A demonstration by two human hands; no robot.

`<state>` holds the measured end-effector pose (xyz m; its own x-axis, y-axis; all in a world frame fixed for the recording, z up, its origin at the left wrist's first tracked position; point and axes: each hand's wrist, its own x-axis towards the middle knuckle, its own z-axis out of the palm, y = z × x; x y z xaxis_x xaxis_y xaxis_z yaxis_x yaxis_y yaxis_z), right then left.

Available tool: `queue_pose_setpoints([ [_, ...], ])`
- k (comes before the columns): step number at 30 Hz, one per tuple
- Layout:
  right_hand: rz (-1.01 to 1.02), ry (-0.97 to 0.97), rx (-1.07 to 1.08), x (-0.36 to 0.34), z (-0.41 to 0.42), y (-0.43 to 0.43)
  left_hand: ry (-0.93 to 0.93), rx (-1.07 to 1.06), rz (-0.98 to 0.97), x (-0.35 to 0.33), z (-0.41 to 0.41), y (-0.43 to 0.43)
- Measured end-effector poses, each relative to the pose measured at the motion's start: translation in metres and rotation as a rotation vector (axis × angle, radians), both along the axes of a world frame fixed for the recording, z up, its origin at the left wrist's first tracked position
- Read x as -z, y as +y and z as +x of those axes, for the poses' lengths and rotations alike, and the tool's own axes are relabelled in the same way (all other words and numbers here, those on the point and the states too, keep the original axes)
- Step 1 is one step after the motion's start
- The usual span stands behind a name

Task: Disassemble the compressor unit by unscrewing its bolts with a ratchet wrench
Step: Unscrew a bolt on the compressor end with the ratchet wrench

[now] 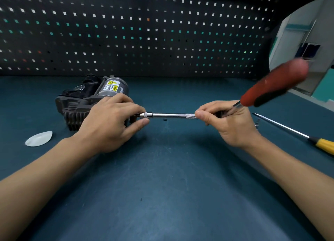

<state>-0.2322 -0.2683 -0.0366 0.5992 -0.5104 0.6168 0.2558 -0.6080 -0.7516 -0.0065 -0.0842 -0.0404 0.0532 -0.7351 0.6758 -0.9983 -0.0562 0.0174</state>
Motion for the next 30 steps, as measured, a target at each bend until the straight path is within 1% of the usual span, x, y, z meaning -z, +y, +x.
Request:
queue_pose_setpoints([
  [2, -0.068, 0.021, 0.033, -0.002, -0.002, -0.001, 0.003, 0.012, -0.005, 0.0, 0.0, 0.0],
  [4, -0.066, 0.06, 0.069, -0.001, -0.003, -0.002, -0.002, 0.018, -0.001, -0.001, 0.001, 0.0],
  [6, 0.002, 0.11, 0.104, -0.001, -0.002, -0.002, -0.014, 0.02, 0.011, -0.001, 0.001, 0.0],
  [9, 0.142, 0.122, 0.083, 0.0, 0.0, -0.002, -0.02, 0.026, 0.018, -0.002, 0.002, 0.0],
  [16, 0.329, 0.185, 0.066, -0.005, 0.001, 0.002, -0.008, 0.039, 0.022, -0.003, 0.002, 0.0],
  [22, 0.605, 0.23, 0.083, -0.009, 0.002, 0.004, -0.001, 0.053, 0.009, -0.002, 0.002, 0.0],
  [26, 0.721, 0.299, 0.109, -0.013, 0.001, 0.004, 0.002, 0.062, 0.008, -0.003, 0.002, 0.0],
  [30, 0.828, 0.351, 0.075, -0.015, -0.001, 0.001, 0.002, 0.063, 0.011, -0.003, 0.003, 0.0],
])
